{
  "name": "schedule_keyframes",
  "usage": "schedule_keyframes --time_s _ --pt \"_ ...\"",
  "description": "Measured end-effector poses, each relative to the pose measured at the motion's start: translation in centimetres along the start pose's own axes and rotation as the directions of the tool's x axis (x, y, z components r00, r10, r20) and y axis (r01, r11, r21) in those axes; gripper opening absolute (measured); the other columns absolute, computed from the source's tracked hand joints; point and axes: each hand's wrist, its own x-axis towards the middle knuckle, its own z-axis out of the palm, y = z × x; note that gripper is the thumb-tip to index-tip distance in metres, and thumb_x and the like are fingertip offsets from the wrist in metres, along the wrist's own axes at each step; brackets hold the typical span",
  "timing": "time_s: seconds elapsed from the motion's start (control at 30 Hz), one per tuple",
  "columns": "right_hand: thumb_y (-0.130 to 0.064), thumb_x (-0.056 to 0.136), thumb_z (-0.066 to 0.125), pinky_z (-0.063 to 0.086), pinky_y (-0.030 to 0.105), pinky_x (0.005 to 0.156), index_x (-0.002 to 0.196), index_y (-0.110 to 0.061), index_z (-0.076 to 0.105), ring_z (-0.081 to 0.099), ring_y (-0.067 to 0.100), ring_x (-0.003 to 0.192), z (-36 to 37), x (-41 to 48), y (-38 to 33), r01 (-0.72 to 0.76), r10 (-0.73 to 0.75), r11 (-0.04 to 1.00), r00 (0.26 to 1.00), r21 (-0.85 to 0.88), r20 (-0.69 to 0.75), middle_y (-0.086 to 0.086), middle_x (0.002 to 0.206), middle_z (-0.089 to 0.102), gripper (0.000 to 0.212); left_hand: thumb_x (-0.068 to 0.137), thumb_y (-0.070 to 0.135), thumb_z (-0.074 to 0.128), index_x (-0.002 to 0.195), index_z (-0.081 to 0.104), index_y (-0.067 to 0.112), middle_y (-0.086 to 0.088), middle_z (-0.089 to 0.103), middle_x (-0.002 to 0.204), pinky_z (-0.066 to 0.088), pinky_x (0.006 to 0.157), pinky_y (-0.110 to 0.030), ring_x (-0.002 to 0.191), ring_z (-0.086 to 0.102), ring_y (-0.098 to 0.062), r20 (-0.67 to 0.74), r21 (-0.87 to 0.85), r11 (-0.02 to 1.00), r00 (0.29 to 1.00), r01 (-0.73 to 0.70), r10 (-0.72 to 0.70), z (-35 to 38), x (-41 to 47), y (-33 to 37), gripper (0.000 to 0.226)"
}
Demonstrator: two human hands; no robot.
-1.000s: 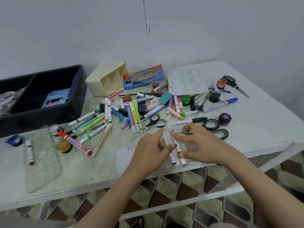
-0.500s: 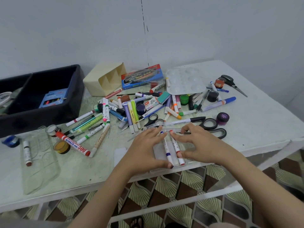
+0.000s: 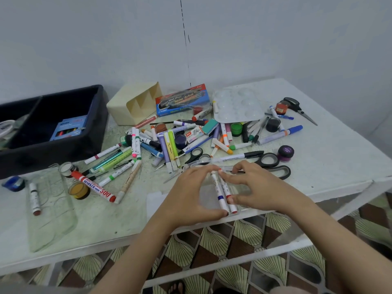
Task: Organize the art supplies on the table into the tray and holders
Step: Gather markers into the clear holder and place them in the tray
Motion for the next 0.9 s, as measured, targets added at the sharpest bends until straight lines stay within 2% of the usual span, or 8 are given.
schedule_keyframes --time_s 0.1,0.2,0.3,0.37,0.6,0.9 --pt "-0.055 0.084 0.057 0.033 0.030 0.103 0.141 -0.049 0.027 0.032 0.012 0.122 0.1 -0.1 0.0 0.001 -0.001 1.000 1.000 0.013 -0.009 -0.006 0.129 0.034 0.065 0.057 0.057 0.079 0.140 0.028 0.039 0.022 0.035 0.142 0.029 0.105 -0.024 0.130 0.032 -0.001 0.064 -0.053 0.997 0.997 0.056 -0.053 0.7 0.2 -0.2 0.099" --pt "-0.055 0.083 0.058 0.034 0.030 0.102 0.141 -0.048 0.029 0.033 0.010 0.120 0.2 -0.2 0.2 0.003 -0.002 0.999 1.000 0.048 -0.017 -0.008 0.123 0.034 0.065 0.059 0.060 0.078 0.147 0.019 0.035 0.020 0.026 0.150 0.026 0.112 -0.032 0.136 0.026 -0.003 0.096 -0.043 0.995 0.992 0.090 -0.086 1.0 0.5 -0.6 0.109" --pt "-0.052 0.084 0.060 0.035 0.030 0.103 0.141 -0.045 0.032 0.033 0.008 0.118 0.3 -0.3 0.3 0.010 -0.008 0.993 1.000 0.116 -0.022 -0.010 0.118 0.034 0.064 0.063 0.058 0.077 0.147 0.020 0.037 0.018 0.023 0.151 0.022 0.113 -0.029 0.137 0.022 -0.003 0.116 -0.003 0.996 0.989 0.093 -0.092 0.8 0.5 -0.6 0.104" --pt "-0.051 0.085 0.059 0.033 0.029 0.103 0.142 -0.044 0.032 0.033 0.008 0.120 0.4 -0.4 0.3 0.024 -0.022 0.993 0.999 0.111 -0.024 -0.008 0.122 0.036 0.063 0.063 0.057 0.077 0.143 0.023 0.041 0.020 0.025 0.150 0.019 0.112 -0.027 0.136 0.022 -0.002 0.124 0.010 0.997 0.989 0.078 -0.079 0.7 0.5 -0.6 0.098" --pt "-0.046 0.090 0.055 0.030 0.027 0.104 0.143 -0.043 0.029 0.032 0.011 0.122 0.5 -0.6 0.4 0.047 -0.046 0.994 0.999 0.095 -0.012 -0.004 0.128 0.035 0.059 0.050 0.070 0.069 0.141 0.033 0.041 0.023 0.028 0.149 0.020 0.115 -0.035 0.136 0.024 0.000 0.107 -0.032 0.995 0.990 0.098 -0.095 1.1 0.7 -0.9 0.102" --pt "-0.047 0.088 0.057 0.027 0.023 0.102 0.143 -0.040 0.033 0.030 0.010 0.124 0.4 -0.5 0.3 0.027 -0.026 0.995 1.000 0.097 -0.009 -0.004 0.130 0.034 0.060 0.055 0.055 0.073 0.147 0.024 0.031 0.015 0.017 0.155 0.012 0.118 -0.038 0.142 0.015 -0.005 0.176 -0.046 0.984 0.971 0.174 -0.163 1.4 1.2 0.0 0.107"
